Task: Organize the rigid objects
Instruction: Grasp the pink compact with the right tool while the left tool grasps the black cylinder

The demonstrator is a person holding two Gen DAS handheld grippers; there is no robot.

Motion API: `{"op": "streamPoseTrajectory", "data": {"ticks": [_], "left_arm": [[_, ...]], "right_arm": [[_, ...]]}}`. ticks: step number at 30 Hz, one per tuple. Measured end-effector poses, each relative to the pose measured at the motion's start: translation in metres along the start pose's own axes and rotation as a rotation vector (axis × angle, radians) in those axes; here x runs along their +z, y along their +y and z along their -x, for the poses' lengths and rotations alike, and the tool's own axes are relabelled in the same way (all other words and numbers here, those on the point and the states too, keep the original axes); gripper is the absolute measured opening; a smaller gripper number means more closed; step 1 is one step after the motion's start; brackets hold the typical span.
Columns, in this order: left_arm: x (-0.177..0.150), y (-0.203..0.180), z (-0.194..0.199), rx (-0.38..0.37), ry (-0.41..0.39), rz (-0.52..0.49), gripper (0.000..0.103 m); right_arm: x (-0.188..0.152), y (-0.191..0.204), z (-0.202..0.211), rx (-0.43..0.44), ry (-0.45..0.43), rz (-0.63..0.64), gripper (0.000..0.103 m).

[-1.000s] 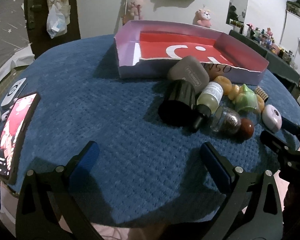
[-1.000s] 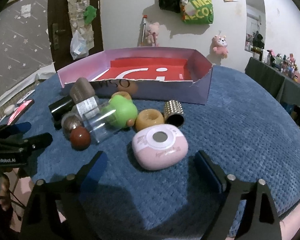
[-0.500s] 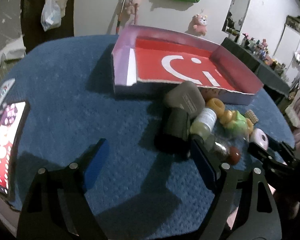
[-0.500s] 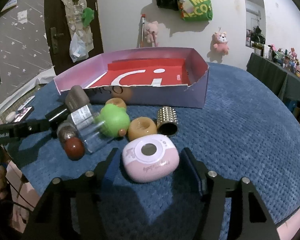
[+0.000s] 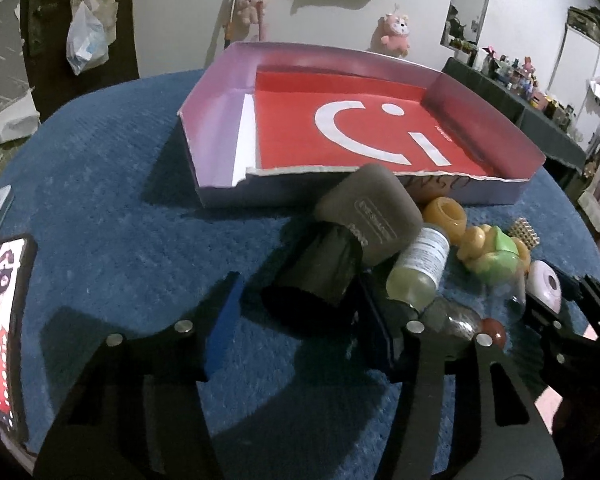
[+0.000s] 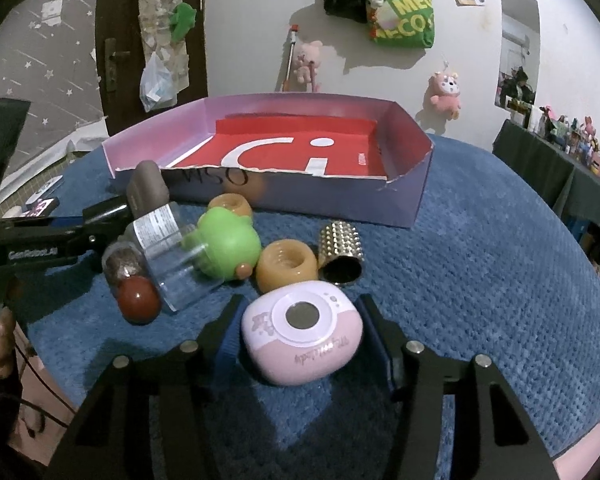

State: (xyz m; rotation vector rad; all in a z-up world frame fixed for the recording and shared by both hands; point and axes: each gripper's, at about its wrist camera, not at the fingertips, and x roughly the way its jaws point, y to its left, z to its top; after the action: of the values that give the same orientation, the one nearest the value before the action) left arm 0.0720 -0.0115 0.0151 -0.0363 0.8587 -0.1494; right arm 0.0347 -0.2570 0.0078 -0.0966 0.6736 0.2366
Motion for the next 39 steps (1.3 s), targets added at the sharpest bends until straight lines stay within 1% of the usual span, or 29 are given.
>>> {"op": "streamPoseTrajectory", "data": {"ticks": [2,9,11,16,24,32,39], "left_arm": [[0.001,-0.003,-0.002,0.022,-0.005,-0.021,0.041],[0.001,-0.004,0.003,0.002,-0.018,-0.025,0.039],[0.001,-0.005,0.006,0.005,-0.024,-0.031,0.036],[0.001,-0.004,0.01,-0.002,-0.033,-0.024,0.035],[0.003,-0.004,0.025,-0.008,-0.068,-0.027,0.035],[0.005,-0.005,0.032,-0.011,-0.09,-0.024,0.034],[0.014,-0.005,0.046,-0.019,-0.128,-0.025,0.034]], "right_arm": [[0.0,0.0,-0.001,0.0,-0.001,0.005,0.058],[0.0,-0.001,0.0,0.008,-0.005,-0.005,0.058],[0.0,-0.001,0.002,0.018,-0.008,-0.007,0.058],[0.006,0.004,0.01,0.03,-0.03,0.01,0.058],[0.018,0.007,0.016,0.075,-0.05,-0.003,0.058],[0.027,0.009,0.022,0.094,-0.077,0.008,0.058],[0.039,0.01,0.025,0.105,-0.096,0.018,0.058]]}}
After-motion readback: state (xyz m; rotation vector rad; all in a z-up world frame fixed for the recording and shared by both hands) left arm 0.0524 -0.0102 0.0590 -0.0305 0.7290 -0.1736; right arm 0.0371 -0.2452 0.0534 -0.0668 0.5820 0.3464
